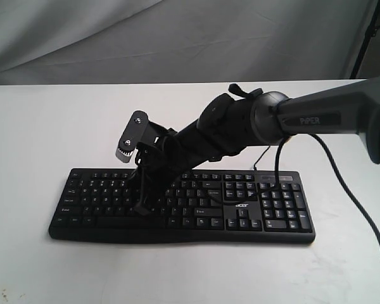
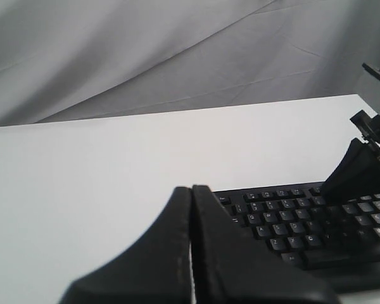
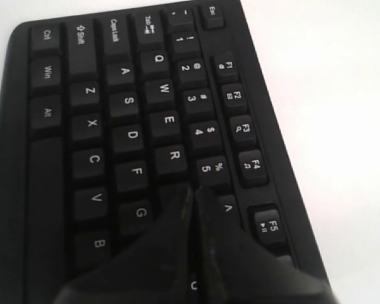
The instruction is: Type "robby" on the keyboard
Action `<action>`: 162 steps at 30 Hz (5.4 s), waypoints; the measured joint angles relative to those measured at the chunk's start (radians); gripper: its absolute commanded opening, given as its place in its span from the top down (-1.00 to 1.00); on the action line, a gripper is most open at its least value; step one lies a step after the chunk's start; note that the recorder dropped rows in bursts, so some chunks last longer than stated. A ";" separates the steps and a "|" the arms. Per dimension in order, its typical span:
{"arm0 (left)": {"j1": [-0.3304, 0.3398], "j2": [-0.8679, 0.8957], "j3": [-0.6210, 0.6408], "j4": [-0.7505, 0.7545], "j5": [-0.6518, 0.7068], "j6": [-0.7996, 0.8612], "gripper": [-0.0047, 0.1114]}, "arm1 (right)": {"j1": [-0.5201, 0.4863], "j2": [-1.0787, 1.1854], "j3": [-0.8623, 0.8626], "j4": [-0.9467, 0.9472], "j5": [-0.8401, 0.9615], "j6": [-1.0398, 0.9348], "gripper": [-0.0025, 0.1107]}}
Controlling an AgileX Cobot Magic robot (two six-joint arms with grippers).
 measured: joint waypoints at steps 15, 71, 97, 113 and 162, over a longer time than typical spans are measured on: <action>0.000 0.000 0.000 0.000 0.000 0.000 0.92 | 0.000 0.000 0.000 0.008 0.000 -0.002 0.96; 0.000 0.000 0.000 0.000 0.000 0.000 0.92 | 0.199 -0.900 0.531 -0.027 -0.547 0.112 0.96; 0.000 0.000 0.000 0.000 0.000 0.000 0.92 | 0.620 -1.617 1.061 0.303 -1.146 0.204 0.96; 0.000 0.000 0.000 0.000 0.000 0.000 0.92 | 0.361 -1.725 1.063 0.506 -1.286 0.253 0.96; 0.000 0.000 0.000 0.000 0.000 0.000 0.92 | -0.649 -1.990 1.435 0.168 -0.586 0.953 0.96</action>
